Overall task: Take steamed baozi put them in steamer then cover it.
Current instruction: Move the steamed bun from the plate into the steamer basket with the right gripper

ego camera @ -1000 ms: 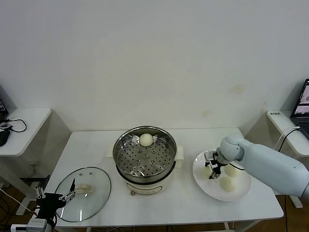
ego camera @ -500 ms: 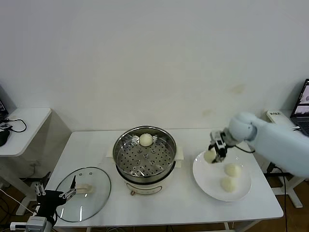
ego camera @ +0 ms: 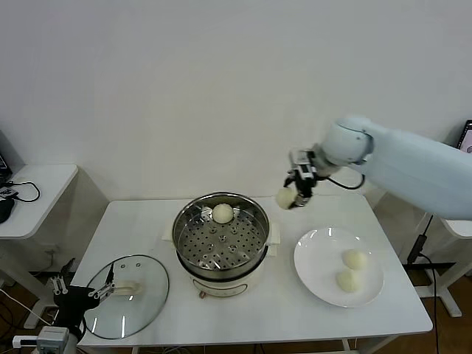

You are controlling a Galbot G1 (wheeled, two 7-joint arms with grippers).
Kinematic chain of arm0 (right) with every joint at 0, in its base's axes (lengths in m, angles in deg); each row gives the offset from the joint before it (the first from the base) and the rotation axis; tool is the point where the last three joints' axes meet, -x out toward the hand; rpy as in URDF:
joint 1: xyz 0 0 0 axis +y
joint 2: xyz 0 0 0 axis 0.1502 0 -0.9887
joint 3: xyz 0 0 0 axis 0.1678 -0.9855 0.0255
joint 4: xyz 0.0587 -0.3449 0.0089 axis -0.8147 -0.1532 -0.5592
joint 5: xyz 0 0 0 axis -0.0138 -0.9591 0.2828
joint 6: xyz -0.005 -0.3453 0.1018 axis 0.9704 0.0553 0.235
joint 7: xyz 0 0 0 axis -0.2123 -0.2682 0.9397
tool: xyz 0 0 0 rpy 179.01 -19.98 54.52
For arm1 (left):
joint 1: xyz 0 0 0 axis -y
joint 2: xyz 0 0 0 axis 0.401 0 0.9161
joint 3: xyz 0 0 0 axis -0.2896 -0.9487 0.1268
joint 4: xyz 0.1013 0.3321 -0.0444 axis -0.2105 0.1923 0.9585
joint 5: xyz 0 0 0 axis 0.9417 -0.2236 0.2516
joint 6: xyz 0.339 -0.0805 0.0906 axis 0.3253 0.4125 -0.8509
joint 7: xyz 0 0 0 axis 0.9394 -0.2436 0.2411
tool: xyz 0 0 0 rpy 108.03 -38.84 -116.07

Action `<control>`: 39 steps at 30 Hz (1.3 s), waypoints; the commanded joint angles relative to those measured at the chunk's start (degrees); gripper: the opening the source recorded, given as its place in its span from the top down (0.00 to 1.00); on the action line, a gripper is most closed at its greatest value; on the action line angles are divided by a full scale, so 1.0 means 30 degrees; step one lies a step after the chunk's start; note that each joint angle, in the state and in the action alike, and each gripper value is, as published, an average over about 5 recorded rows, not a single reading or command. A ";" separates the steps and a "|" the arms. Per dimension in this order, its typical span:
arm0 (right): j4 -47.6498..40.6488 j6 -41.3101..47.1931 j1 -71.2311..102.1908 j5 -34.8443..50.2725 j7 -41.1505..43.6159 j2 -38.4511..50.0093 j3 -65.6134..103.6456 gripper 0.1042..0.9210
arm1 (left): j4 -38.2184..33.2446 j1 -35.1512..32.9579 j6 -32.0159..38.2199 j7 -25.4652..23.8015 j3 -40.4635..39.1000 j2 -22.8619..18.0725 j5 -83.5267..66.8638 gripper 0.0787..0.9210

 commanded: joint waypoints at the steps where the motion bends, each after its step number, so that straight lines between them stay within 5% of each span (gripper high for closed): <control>1: -0.1328 0.1635 -0.1030 0.3222 -0.1449 -0.5512 -0.0861 0.35 | 0.0007 0.0002 0.0002 -0.0001 0.0170 0.0003 -0.0035 0.12; 11: -0.4054 0.2124 0.1635 0.2814 -0.2141 -0.9141 -0.1139 0.35 | -0.0207 -0.0168 0.0031 0.0000 0.0533 -0.0231 -0.0041 0.12; 39: -0.7888 0.1636 0.3944 0.0757 -0.2316 -1.1575 -0.0865 0.35 | -0.0452 -0.0084 0.0035 -0.0019 0.0518 -0.0295 -0.0019 0.12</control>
